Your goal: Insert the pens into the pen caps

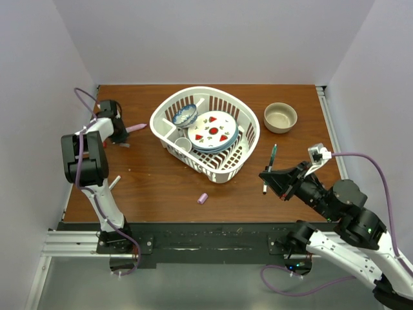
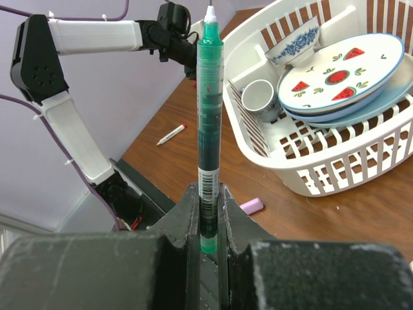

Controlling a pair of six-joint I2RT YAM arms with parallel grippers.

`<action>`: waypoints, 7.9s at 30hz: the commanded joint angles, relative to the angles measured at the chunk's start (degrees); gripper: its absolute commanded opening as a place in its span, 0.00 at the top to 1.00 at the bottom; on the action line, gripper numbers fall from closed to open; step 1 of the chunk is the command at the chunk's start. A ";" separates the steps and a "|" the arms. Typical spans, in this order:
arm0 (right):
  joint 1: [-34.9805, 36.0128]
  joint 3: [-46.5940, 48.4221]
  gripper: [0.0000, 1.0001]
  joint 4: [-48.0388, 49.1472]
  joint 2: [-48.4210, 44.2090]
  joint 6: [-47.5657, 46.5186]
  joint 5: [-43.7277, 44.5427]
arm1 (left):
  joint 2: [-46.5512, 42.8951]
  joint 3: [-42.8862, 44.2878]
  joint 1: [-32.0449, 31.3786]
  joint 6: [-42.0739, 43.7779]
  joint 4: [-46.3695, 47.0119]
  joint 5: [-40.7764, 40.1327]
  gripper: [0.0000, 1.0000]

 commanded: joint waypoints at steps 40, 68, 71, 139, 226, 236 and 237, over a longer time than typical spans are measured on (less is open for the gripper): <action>-0.03 2.36 1.00 -1.91 -1.66 -1.74 0.35 | -6.12 -5.37 -1.56 7.08 -2.74 0.98 0.60; -0.03 3.50 1.00 -2.26 -1.05 -1.65 1.93 | -3.02 -5.19 -3.32 4.11 -6.96 0.97 1.00; -0.03 4.55 1.00 -3.04 0.97 -1.65 2.11 | -6.62 -6.86 -3.23 2.96 -7.31 1.33 1.00; 11.31 8.34 1.00 49.77 55.47 4.68 -9.05 | -64.30 -31.03 -20.90 -39.59 41.47 44.22 1.00; 11.22 16.58 1.00 43.54 56.35 1.43 -2.72 | -66.49 -33.22 -20.90 -30.88 31.09 43.33 1.00; 10.52 22.74 1.00 39.93 57.14 -2.70 1.50 | -69.04 -37.62 -20.99 -31.15 29.60 43.07 1.00; 10.52 23.27 1.00 39.93 57.66 -2.79 1.24 | -69.22 -37.88 -20.99 -31.50 29.86 43.07 1.00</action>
